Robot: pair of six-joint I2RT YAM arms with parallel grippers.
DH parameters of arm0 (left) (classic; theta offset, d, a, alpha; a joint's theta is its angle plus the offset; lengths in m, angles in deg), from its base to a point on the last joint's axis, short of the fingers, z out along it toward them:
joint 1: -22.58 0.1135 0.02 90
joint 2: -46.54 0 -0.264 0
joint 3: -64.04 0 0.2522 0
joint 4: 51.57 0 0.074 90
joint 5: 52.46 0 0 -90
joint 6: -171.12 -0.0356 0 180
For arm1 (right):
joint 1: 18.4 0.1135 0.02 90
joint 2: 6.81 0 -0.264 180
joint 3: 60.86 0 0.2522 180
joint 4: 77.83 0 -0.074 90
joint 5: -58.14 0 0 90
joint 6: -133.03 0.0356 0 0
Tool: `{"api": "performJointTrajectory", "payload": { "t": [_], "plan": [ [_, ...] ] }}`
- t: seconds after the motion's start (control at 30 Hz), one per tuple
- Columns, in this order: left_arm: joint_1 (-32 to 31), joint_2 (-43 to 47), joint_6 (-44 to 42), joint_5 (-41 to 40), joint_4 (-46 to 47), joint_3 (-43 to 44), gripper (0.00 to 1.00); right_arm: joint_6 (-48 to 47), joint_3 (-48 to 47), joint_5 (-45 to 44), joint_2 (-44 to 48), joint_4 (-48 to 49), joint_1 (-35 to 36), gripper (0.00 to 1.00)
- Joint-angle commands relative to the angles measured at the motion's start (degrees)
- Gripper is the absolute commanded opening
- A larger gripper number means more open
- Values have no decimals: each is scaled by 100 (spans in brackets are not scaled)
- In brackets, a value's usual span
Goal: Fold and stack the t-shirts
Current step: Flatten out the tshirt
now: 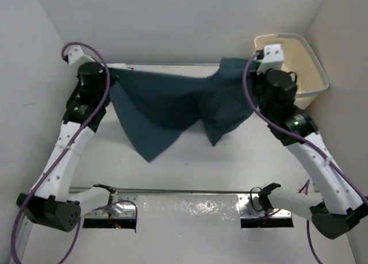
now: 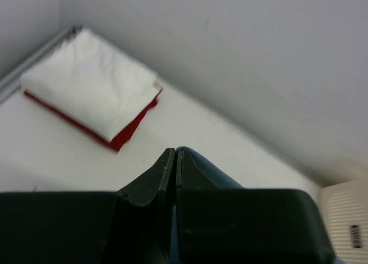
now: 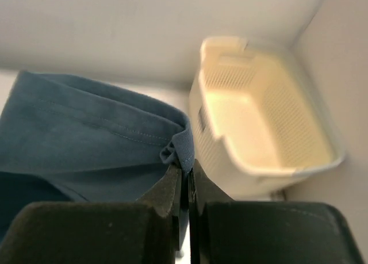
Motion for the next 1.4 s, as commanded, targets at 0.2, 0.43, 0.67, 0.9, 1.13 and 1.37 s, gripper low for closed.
{"api": "performJointTrajectory", "payload": {
  "t": [0.2, 0.43, 0.67, 0.9, 1.13, 1.37],
  "plan": [
    [-23, 1505, -1153, 114, 357, 1622, 0, -1429, -2460, -52, 401, -740, 7, 0],
    [-23, 1841, -1646, 800, 85, 2835, 0, -1420, -3991, 952, 647, -1478, 8, 0],
    [-14, 1622, -1717, 1328, -214, 3724, 0, -1692, -4468, 927, 552, -1427, 16, 0],
    [-14, 1086, -1620, 864, 31, 3233, 0, -2553, -4072, -434, -361, -391, 16, 0],
    [-31, 155, -1129, -42, 778, 1178, 0, -2451, -2605, -18, -1494, 62, -544, 0],
    [65, -2198, -618, -245, 1466, -48, 19, -1315, -1786, 2154, -3416, 323, -1521, 0]
  ]
}}
